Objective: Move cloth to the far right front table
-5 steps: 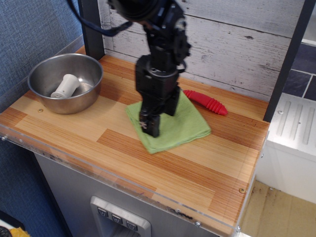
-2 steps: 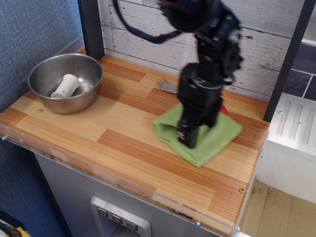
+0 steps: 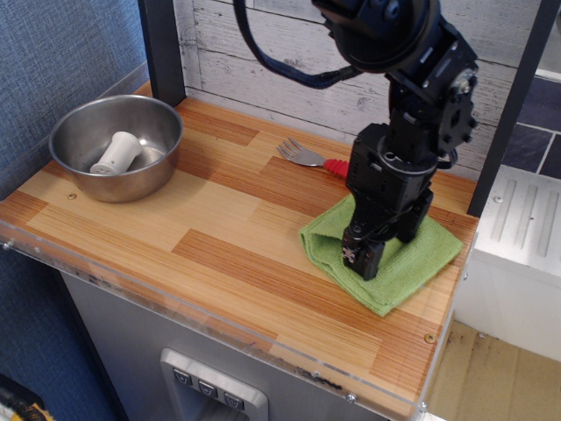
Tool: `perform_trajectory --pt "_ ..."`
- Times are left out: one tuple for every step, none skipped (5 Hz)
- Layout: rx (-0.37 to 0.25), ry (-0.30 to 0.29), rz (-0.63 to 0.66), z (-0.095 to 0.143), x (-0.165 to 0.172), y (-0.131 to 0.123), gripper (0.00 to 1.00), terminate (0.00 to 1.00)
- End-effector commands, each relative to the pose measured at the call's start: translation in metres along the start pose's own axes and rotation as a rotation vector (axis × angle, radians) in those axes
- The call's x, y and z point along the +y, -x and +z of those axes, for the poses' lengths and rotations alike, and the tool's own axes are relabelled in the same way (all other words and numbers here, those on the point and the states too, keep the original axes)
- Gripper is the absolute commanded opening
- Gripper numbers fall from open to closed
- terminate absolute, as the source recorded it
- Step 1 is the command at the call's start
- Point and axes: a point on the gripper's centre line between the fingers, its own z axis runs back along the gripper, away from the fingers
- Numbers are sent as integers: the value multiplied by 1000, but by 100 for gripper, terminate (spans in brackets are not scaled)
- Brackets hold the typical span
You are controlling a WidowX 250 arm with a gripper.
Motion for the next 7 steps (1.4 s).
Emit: perform_trajectory --pt "-1 69 -1 24 -3 2 100 0" --pt "0 78 8 29 -3 -2 100 0" --pt "-11 96 19 41 -4 -7 100 0" --pt "-41 140 25 62 -7 -13 100 0" --pt "-74 190 27 88 -10 -18 100 0" --pt "-106 242 41 111 -10 -22 100 0" --pt "-120 270 55 125 -11 -23 100 0"
